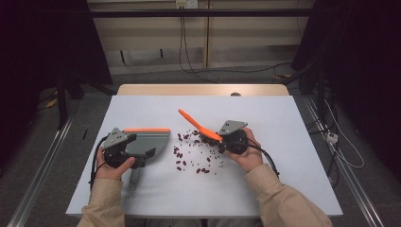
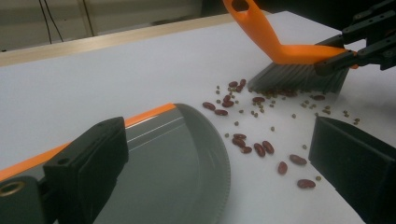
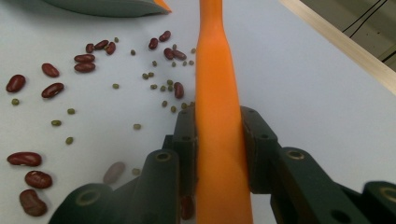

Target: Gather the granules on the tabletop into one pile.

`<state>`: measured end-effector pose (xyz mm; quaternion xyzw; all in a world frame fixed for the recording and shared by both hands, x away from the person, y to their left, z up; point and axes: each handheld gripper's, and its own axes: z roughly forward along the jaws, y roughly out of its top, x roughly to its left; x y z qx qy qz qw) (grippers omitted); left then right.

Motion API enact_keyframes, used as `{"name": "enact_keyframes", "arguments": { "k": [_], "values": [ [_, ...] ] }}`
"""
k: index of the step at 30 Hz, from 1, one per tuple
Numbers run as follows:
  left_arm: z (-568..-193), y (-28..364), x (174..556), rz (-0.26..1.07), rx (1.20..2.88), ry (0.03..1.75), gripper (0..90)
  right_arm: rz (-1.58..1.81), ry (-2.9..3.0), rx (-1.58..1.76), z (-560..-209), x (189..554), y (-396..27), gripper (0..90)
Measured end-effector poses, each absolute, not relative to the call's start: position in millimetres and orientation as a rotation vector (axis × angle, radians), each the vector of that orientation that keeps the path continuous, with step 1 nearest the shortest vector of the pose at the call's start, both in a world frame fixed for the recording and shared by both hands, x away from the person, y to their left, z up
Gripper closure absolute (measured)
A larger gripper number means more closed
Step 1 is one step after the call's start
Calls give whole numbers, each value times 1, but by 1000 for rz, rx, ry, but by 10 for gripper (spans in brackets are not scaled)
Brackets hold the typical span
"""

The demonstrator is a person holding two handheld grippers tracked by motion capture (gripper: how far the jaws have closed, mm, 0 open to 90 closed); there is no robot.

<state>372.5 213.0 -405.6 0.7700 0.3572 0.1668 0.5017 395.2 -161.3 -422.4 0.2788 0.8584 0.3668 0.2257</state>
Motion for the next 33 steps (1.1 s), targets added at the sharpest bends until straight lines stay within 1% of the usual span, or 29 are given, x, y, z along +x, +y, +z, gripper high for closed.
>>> {"name": "enact_keyframes", "arguments": {
  "k": [7,11,16,21,26,33],
  "values": [
    [-406,212,372,405,1864,865,46,1039,2377,765,-420,389,-161,713],
    [-406,212,372,402,1867,865,46,1087,2362,777,-415,392,-163,712],
    [-406,212,373,397,1867,865,46,1151,2314,808,-404,409,-166,713],
    [-407,214,374,395,1862,874,46,1163,2285,834,-399,436,-165,713],
    [-407,216,375,391,1851,884,46,1166,2261,928,-412,457,-173,713],
    [-407,214,375,388,1857,877,46,1150,2279,955,-425,470,-167,711]
  ]
}}
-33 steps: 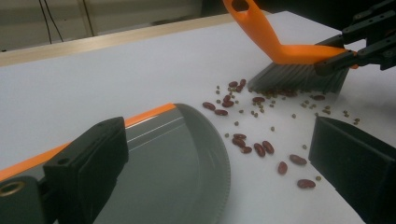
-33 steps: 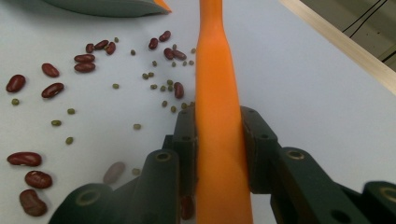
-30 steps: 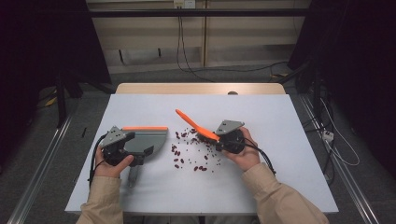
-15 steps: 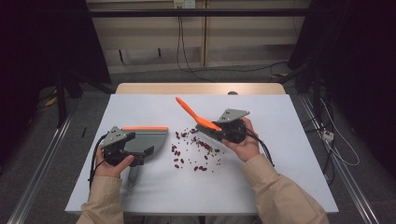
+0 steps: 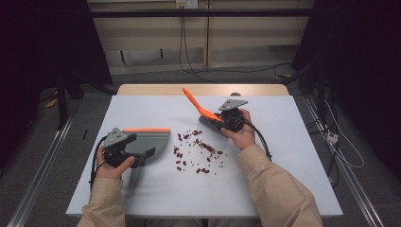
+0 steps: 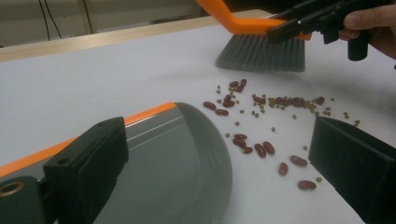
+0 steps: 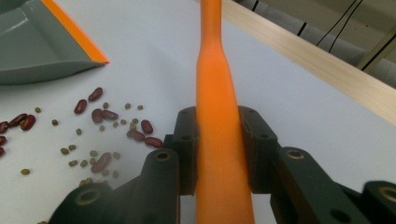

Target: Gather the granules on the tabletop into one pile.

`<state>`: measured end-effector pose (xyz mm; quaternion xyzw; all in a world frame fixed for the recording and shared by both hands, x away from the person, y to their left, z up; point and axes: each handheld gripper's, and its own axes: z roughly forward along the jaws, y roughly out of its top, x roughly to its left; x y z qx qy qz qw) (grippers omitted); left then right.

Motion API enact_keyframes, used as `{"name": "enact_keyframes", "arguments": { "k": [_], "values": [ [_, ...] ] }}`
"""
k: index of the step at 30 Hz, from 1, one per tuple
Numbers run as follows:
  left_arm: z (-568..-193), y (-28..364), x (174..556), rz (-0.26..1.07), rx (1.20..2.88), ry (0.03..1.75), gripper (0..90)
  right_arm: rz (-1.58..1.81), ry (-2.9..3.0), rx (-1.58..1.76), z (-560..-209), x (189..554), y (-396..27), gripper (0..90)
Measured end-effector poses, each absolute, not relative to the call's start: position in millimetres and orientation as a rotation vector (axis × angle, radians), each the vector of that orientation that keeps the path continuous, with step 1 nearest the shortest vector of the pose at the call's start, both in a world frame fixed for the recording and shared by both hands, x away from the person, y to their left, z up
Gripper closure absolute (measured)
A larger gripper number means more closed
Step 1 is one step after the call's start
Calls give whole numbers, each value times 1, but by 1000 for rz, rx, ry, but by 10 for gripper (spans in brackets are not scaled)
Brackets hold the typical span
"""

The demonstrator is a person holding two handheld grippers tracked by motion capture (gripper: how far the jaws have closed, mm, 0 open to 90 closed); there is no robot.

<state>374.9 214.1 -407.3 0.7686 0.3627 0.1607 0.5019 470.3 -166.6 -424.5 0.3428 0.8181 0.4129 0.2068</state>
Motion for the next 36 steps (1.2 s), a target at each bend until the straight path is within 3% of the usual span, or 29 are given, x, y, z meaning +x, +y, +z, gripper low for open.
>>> {"name": "enact_keyframes", "arguments": {
  "k": [3,5,8,15,25,36],
  "values": [
    [-407,215,375,387,1857,881,46,1195,2279,1039,-426,471,-169,703],
    [-407,215,375,388,1858,881,46,1200,2273,1082,-424,472,-171,629],
    [-408,214,375,386,1854,885,46,1166,2274,1137,-420,477,-170,619],
    [-408,214,376,389,1858,883,47,1128,2304,1189,-421,488,-163,708],
    [-407,215,376,390,1855,887,47,1176,2326,1158,-418,489,-159,712],
    [-408,217,377,391,1849,898,47,1236,2318,869,-424,510,-131,712]
  ]
}}
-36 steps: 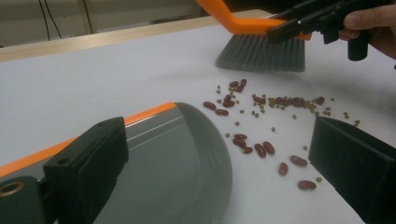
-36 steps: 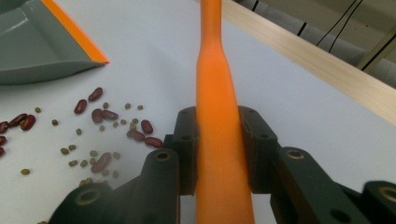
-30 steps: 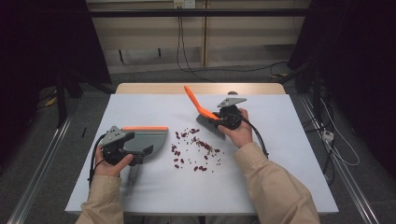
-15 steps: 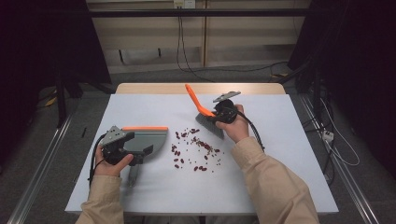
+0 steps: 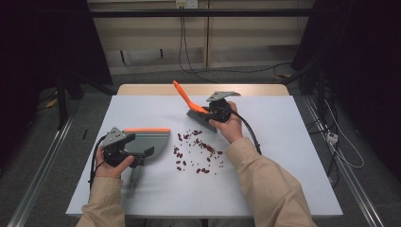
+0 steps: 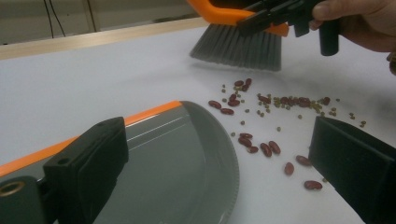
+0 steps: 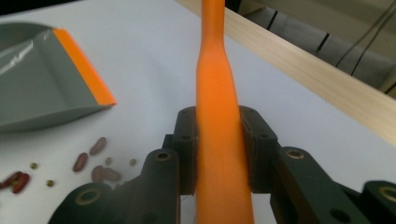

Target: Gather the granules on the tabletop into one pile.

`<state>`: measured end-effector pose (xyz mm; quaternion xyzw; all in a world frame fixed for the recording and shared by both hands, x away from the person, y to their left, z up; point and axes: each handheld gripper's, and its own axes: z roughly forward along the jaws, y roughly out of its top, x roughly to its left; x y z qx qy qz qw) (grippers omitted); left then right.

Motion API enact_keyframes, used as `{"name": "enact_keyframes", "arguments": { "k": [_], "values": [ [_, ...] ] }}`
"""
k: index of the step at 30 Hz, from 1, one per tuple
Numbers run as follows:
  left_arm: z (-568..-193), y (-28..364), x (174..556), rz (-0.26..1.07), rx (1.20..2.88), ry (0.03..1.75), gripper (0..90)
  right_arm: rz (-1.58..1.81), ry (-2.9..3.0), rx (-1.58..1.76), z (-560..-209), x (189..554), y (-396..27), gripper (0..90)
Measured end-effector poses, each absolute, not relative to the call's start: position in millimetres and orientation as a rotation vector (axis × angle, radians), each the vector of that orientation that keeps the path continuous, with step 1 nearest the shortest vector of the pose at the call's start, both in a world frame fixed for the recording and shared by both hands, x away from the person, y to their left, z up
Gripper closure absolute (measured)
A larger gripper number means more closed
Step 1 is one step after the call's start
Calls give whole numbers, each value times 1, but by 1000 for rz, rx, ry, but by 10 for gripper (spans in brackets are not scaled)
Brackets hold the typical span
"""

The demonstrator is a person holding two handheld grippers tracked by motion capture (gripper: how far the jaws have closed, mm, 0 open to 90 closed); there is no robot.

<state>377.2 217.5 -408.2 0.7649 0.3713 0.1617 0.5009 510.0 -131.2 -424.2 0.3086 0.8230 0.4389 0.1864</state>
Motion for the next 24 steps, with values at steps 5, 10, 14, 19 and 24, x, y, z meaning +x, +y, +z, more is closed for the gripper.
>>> {"name": "enact_keyframes", "arguments": {
  "k": [5,10,14,19,24],
  "values": [
    [-408,219,377,396,1843,904,47,1195,2410,746,-428,505,-119,713],
    [-407,219,376,399,1842,898,47,1169,2489,672,-424,493,-118,713],
    [-407,219,376,400,1845,896,47,1147,2526,612,-422,478,-118,712],
    [-406,219,376,404,1843,893,47,1147,2553,559,-421,460,-121,711],
    [-405,219,375,403,1834,897,47,1142,2570,530,-420,443,-124,711]
  ]
}}
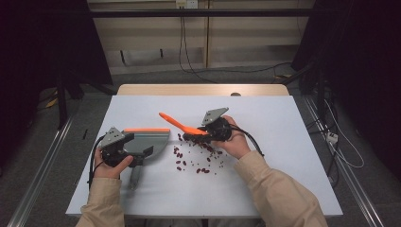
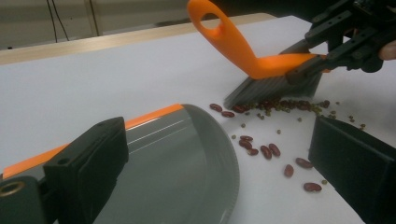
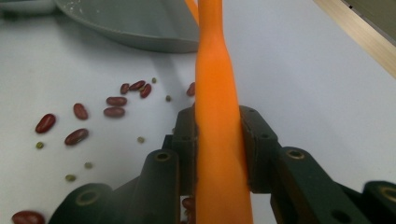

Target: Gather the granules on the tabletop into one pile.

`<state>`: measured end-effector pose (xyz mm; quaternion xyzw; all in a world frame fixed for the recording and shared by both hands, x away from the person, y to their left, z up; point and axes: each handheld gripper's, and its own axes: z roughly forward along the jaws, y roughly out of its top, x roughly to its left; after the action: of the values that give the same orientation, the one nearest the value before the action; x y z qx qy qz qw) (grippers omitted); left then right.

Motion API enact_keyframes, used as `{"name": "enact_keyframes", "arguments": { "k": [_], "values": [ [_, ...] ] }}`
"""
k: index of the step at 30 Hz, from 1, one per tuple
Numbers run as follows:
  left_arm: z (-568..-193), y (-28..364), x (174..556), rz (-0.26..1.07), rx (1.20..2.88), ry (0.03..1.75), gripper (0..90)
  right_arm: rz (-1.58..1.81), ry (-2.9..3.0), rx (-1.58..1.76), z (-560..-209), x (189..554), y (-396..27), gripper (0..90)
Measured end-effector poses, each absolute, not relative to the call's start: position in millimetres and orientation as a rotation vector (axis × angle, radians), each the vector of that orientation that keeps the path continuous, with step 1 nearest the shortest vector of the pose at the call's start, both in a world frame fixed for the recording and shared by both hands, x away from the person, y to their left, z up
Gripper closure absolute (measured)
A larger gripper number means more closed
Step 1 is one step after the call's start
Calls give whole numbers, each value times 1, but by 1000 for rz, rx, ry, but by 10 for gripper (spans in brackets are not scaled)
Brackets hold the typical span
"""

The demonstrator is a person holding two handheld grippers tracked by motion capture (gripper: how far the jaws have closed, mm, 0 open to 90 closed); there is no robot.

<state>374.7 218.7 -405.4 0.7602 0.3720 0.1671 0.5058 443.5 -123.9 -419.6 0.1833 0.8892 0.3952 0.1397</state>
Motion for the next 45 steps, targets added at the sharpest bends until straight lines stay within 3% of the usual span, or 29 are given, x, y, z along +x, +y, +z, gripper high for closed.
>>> {"name": "enact_keyframes", "arguments": {
  "k": [9,17,23,45],
  "values": [
    [-405,219,375,405,1842,893,46,1169,2542,544,-416,430,-129,713],
    [-406,219,375,400,1831,905,46,1245,2459,594,-407,459,-117,714],
    [-407,222,376,398,1833,909,47,1201,2498,572,-419,479,-93,714],
    [-406,222,374,407,1843,909,46,1210,2623,388,-419,422,-112,713]
  ]
}}
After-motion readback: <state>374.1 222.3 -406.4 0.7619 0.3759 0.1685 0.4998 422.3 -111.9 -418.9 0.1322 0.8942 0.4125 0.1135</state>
